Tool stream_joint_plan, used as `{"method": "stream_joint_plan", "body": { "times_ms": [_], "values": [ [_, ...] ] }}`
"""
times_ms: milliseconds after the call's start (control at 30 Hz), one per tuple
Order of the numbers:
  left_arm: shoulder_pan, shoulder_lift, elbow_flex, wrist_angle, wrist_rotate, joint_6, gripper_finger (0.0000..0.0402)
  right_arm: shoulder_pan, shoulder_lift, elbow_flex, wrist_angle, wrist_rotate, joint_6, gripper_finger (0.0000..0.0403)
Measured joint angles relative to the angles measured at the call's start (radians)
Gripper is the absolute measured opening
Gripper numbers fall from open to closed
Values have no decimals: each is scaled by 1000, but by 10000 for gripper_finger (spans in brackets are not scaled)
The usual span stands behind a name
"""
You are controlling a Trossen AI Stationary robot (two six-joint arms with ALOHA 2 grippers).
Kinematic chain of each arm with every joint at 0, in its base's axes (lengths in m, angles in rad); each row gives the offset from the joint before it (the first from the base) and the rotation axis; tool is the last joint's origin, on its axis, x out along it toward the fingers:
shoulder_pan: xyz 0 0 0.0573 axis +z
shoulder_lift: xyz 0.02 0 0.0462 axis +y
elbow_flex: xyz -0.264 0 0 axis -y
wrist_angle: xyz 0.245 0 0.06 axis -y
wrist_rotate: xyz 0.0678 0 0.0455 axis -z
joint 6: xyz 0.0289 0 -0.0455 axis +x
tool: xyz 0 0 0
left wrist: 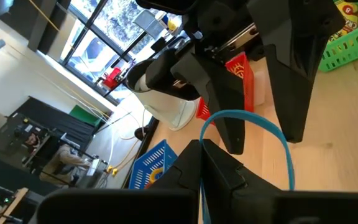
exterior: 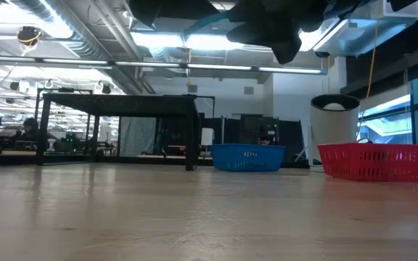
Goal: Pick & Place Office Desk Supplies
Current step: Put the blue rubber band into the red bin
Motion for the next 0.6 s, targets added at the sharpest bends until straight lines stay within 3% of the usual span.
{"method": "stream_joint_plan", "body": {
  "times_ms": [267, 600],
  "values": [
    [0, 0, 0, 0, -61, 16, 3, 0, 0, 0, 0, -161, 0, 171],
    [0, 0, 0, 0, 18, 18, 2, 0, 0, 0, 0, 2, 2, 171]
  ]
}}
